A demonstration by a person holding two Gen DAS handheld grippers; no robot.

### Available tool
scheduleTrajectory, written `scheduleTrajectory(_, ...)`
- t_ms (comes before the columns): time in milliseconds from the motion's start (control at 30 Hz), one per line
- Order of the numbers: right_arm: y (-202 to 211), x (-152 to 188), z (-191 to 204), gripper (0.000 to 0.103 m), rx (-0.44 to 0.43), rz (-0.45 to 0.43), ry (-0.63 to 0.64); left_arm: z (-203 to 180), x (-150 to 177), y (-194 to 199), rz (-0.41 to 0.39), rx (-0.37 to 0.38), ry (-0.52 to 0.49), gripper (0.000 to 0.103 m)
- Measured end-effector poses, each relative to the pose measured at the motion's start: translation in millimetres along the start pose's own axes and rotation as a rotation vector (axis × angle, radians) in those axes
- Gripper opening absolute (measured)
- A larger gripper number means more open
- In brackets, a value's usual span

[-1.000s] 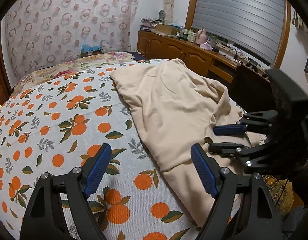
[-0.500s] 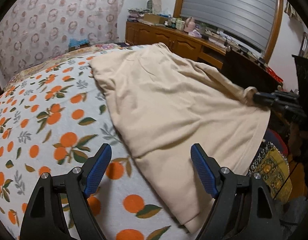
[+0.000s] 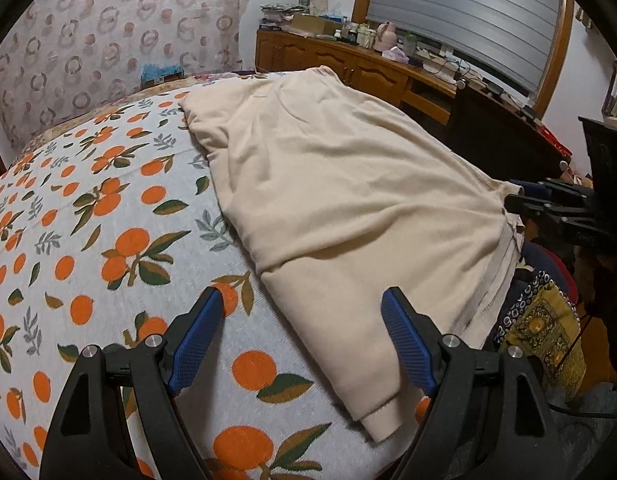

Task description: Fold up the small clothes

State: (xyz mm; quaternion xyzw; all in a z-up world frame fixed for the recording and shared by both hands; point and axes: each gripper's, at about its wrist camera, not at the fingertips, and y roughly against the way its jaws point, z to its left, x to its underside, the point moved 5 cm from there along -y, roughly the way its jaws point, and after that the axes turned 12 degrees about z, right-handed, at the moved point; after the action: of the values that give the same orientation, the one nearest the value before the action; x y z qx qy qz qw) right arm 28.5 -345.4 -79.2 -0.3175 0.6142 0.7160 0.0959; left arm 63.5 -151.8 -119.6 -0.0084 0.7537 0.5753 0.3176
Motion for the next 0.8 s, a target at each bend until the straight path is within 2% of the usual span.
scheduleTrajectory(100, -11, -2, -4, 0.045, 0.022, 0.0, -0.032, 1, 2, -1, 0.004, 0.0, 0.004, 0.082)
scheduleTrajectory(300, -32, -4, -12, 0.045, 0.031, 0.064, -0.079, 1, 3, -1, 0.005, -0.003, 0.002, 0.082)
scheduleTrajectory(533, -27, -7, -8, 0.045, 0.04, 0.088, -0.049, 1, 5, 1, 0.006, -0.003, 0.001, 0.082)
scheduleTrajectory(633, -26, -9, -6, 0.045, 0.006, 0.107, -0.041, 0, 10, 5, -0.002, 0.032, 0.001, 0.082)
scheduleTrajectory(700, -26, -9, -6, 0.044, -0.022, 0.117, -0.037, -2, 11, 6, -0.012, 0.063, 0.005, 0.074)
scheduleTrajectory(767, -25, -9, -5, 0.033, -0.042, 0.122, -0.028, -2, 12, 7, -0.012, 0.056, -0.004, 0.059)
scheduleTrajectory(800, -25, -10, -4, 0.03, -0.051, 0.125, -0.024, -2, 12, 7, -0.007, 0.054, -0.012, 0.056)
